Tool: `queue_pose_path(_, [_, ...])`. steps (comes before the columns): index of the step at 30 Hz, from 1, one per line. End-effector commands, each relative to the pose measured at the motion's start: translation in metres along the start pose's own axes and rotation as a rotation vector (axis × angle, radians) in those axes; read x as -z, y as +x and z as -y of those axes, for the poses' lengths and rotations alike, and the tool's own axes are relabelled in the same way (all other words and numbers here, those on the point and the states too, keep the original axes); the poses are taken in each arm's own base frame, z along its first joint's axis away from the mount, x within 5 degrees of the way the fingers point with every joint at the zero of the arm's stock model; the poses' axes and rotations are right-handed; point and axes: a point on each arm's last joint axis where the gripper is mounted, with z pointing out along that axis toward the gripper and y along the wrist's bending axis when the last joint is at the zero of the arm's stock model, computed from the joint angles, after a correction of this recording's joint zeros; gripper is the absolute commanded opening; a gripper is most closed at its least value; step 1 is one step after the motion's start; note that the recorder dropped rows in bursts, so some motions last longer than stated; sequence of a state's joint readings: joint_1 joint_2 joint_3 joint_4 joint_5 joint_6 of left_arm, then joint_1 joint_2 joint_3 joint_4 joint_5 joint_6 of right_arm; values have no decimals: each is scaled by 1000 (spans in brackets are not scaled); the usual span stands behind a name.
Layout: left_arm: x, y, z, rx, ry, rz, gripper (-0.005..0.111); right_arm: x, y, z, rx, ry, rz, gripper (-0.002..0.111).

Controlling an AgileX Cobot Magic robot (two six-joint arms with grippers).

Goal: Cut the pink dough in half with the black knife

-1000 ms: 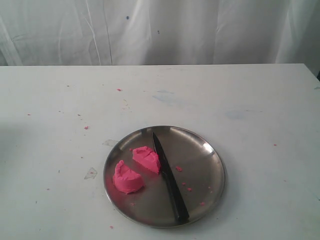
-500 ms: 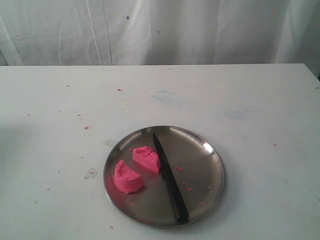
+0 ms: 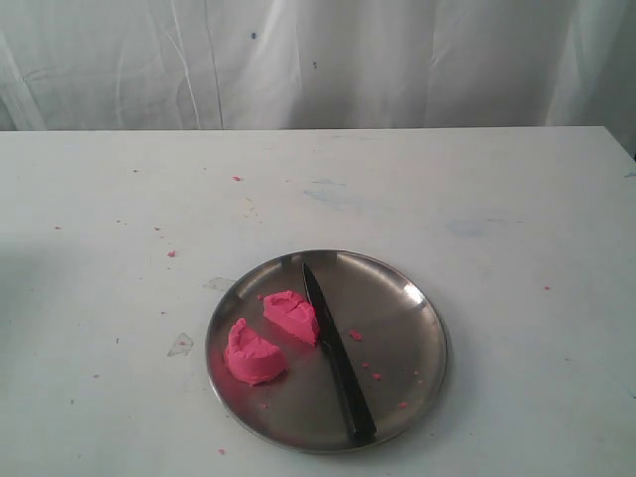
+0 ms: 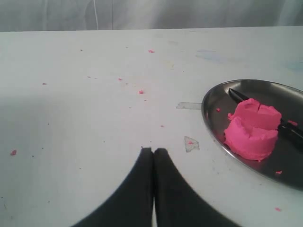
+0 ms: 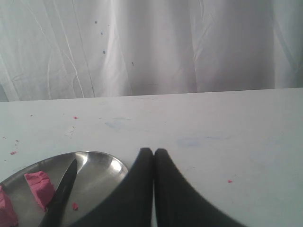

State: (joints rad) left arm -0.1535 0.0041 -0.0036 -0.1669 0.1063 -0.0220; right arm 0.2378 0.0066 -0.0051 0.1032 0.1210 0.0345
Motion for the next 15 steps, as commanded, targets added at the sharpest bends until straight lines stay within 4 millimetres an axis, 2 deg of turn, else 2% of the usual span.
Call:
queue_pose_path(1, [0,1,0,7,-1,1,0,0,1,1,8,7,4,0])
queue_pose_path(15, [0,1,0,4,-1,1,0,0,1,1,-5,7,4,0])
